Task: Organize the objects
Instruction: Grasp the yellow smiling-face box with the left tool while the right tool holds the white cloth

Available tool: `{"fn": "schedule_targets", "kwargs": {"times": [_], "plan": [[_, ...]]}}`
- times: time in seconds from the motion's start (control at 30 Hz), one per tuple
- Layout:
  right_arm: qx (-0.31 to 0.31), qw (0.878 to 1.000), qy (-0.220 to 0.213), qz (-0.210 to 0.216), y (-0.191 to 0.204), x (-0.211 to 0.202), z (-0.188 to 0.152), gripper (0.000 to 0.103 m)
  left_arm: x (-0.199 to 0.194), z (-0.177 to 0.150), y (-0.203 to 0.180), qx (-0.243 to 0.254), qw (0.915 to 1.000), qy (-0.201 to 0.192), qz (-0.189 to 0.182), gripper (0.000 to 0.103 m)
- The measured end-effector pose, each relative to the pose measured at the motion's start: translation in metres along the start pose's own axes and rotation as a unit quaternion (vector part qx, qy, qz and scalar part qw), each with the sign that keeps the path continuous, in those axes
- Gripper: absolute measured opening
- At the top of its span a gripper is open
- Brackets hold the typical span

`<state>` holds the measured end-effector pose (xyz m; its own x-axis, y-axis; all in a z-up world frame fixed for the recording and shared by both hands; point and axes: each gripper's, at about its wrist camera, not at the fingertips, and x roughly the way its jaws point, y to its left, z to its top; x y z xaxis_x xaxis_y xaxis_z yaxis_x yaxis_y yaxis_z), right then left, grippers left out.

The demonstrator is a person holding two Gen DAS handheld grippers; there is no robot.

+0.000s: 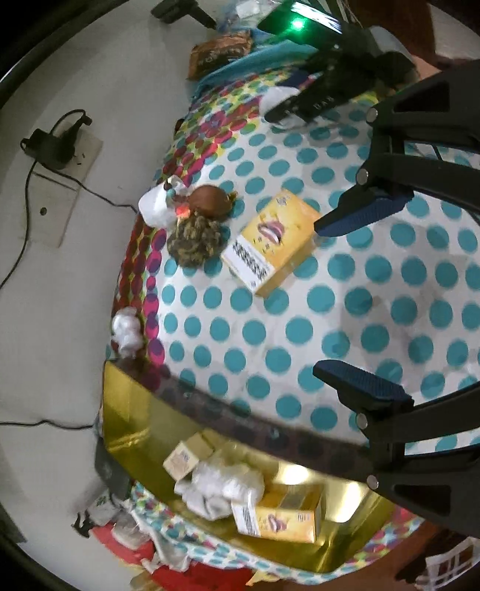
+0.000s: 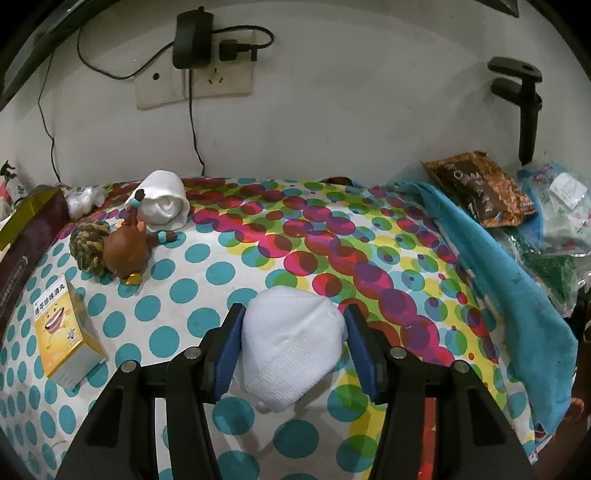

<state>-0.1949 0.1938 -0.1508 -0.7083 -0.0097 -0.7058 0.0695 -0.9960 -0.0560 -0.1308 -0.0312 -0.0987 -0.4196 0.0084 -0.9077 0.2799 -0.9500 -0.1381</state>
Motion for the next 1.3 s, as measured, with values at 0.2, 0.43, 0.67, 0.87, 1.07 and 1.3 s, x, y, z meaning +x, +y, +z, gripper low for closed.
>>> {"fn": "schedule_targets", "kwargs": {"times": [0.2,0.43,0.67,0.87,1.07,1.3], "plan": [[0.027,1.000,0.002,0.005,-0.010,0.001,-0.001,0.053,0.018,0.017,-0.011,-0.054,0.9976,0.041,-0.018,0.074],[0.011,1.000,0.001,0.009,-0.004,0.000,-0.001,0.053,0.035,0.039,-0.024,-0.127,0.9878,0.079,-0.043,0.075],[0.008,1.000,0.003,0.022,-0.003,0.000,0.000,0.053,0.061,0.047,-0.023,-0.181,0.9764,0.113,-0.034,0.075],[0.007,1.000,0.000,0.024,-0.001,-0.001,0.000,0.053,0.078,0.053,-0.024,-0.192,0.9743,0.118,-0.003,0.075],[0.008,1.000,0.001,0.027,-0.001,-0.001,0.000,0.053,0.088,0.052,-0.029,-0.189,0.9750,0.114,0.030,0.075],[0.009,1.000,0.001,0.027,-0.001,-0.001,-0.001,0.053,0.095,0.046,-0.032,-0.169,0.9794,0.107,0.028,0.075]]}}
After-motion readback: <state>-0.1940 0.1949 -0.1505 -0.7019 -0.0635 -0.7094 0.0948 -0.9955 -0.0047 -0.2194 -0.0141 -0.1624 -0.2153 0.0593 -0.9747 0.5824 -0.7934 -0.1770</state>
